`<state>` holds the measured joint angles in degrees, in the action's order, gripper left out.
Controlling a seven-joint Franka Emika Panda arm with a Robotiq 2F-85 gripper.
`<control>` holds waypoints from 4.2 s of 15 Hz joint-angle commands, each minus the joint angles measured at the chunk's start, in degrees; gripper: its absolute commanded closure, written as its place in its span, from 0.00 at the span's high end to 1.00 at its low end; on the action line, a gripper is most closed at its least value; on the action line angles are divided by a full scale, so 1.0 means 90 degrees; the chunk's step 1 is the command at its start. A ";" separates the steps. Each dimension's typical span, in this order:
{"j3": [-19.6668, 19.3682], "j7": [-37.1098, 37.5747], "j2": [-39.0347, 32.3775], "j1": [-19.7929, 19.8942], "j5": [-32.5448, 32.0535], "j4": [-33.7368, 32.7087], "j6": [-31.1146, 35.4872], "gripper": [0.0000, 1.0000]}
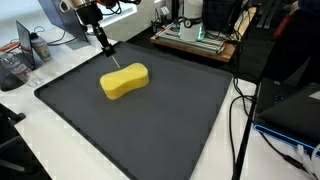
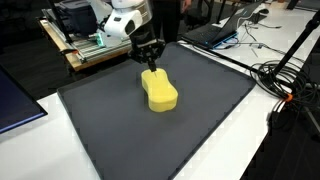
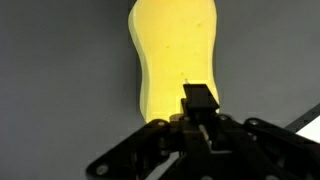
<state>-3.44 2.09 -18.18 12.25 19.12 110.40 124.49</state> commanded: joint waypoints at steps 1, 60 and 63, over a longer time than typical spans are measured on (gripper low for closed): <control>-0.0021 -0.1088 0.0532 0.0293 0.0923 0.1010 0.0605 0.03; 0.1997 -0.5623 0.2193 -0.2036 0.7903 0.4948 0.6839 0.03; 0.1879 -0.4793 0.1579 -0.1819 0.6712 0.4851 0.6703 0.03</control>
<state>14.62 -47.08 2.70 -5.75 87.89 156.49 184.57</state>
